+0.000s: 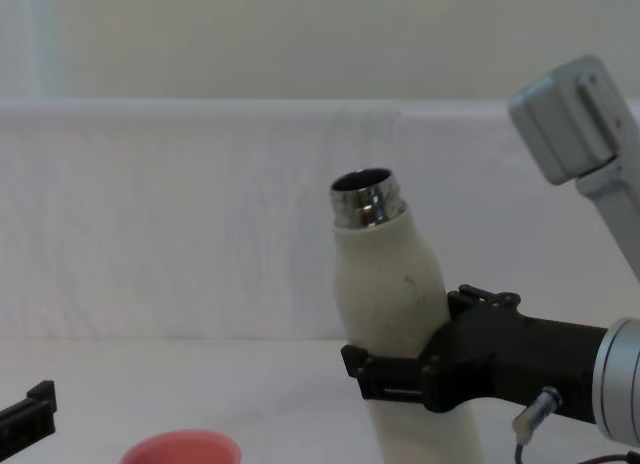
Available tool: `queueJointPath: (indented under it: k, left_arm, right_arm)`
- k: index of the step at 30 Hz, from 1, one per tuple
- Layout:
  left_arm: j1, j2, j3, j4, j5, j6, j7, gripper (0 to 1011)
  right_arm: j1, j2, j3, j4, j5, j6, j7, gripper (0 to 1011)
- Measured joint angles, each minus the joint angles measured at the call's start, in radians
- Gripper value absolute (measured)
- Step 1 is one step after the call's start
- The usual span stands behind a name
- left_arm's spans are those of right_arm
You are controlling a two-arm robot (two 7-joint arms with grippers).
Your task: Grasp the thermos with one hand and pour water into the cup lid.
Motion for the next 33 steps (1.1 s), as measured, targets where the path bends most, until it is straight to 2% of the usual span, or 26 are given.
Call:
queueJointPath:
  k: [11,12,14,17,24,26,33]
  left_arm:
    - [0.0,0.0,0.0,0.0,0.0,0.0,0.0,1001]
    - [0.0,0.0,0.0,0.0,0.0,0.0,0.0,1001]
    - [0.0,0.0,0.0,0.0,0.0,0.0,0.0,1001]
    - [0.0,0.0,0.0,0.0,0.0,0.0,0.0,1001]
    - [0.0,0.0,0.0,0.0,0.0,0.0,0.0,1001]
    - [0.0,0.0,0.0,0.0,0.0,0.0,0.0,1001]
    - [0.0,0.0,0.0,0.0,0.0,0.0,0.0,1001]
  right_arm:
    - [0.019,0.023,-0.054,-0.037,-0.189,0.048,-0.025,958]
    - [0.019,0.023,-0.054,-0.037,-0.189,0.048,-0.025,958]
    - [0.022,0.025,-0.065,-0.044,-0.234,0.062,-0.035,958]
    - [0.025,0.025,-0.075,-0.048,-0.269,0.072,-0.042,958]
    - [0.036,0.017,-0.103,-0.05,-0.361,0.102,-0.056,958]
    - [0.043,0.01,-0.118,-0.048,-0.401,0.115,-0.061,958]
    - [0.061,-0.003,-0.15,-0.035,-0.482,0.134,-0.062,958]
